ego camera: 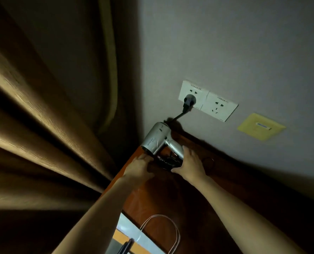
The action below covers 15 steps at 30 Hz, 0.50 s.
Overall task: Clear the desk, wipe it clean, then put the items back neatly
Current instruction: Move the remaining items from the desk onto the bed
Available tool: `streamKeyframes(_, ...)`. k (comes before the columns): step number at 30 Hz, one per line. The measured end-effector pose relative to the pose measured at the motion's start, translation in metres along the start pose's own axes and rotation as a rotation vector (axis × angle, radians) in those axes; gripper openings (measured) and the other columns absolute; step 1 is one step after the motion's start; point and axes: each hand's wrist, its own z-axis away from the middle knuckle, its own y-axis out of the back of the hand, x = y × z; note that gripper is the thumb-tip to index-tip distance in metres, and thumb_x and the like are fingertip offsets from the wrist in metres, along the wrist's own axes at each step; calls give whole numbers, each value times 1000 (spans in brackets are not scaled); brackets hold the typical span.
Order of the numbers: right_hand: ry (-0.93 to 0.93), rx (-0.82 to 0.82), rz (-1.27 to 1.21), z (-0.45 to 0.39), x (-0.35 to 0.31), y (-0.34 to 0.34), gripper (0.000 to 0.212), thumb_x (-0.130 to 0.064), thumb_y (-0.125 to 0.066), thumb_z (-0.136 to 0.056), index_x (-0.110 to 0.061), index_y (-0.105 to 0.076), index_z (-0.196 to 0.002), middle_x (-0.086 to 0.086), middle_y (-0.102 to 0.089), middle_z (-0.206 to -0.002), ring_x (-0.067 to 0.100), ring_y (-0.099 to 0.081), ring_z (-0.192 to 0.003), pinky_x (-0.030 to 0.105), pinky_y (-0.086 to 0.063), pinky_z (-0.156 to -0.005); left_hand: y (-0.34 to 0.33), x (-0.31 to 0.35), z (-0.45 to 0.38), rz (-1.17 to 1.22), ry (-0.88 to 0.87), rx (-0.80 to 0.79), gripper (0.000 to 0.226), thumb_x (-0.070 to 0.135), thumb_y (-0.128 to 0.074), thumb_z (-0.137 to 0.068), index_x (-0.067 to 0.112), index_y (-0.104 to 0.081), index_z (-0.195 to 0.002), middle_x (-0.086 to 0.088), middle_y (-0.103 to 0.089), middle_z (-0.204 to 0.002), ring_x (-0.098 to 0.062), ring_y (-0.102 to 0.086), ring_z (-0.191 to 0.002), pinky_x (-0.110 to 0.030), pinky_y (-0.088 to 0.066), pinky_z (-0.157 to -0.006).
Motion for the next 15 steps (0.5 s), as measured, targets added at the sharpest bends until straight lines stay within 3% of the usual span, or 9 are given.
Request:
streamKeyframes(4,-19,-50,-46,-13,12,-3,101,-40,-83,-67,-9,-27,-145,8,-39,-141,24,-39,-129,34,-37,-104,-7,0,-12,-21,1,-57,56,32,-69,-82,29,-45,-132,0,-35,-131,-20,-40,-120,-33,-41,-98)
streamKeyframes(9,-92,-106,-120,-19,17,-4,69,-38,-81,-71,-11,-42,-121,2,-51,-109,20,-55,-101,26,-44,-73,-7,4,-20,-22,-11,-108,36,31,-72,-78,22,-54,-109,4,-40,-110,-13,-39,-101,-26,-39,-81)
streamKeyframes(12,-119,-143,-154,-16,21,-5,58,-41,-78,-74,-14,-43,-111,1,-53,-102,17,-56,-90,21,-40,-57,-6,-3,-21,136,-8,-106,18,24,-69,-82,22,-54,-92,5,-49,-95,-10,-45,-87,-19,-33,-62)
streamKeyframes(15,-168,-114,-243,-4,21,-9,54,-40,-77,-75,-17,-40,-108,0,-53,-99,16,-56,-83,19,-39,-53,-2,-8,-14,288,-9,-113,12,18,-64,-87,23,-54,-86,9,-49,-79,-9,-48,-80,-16,-31,-56)
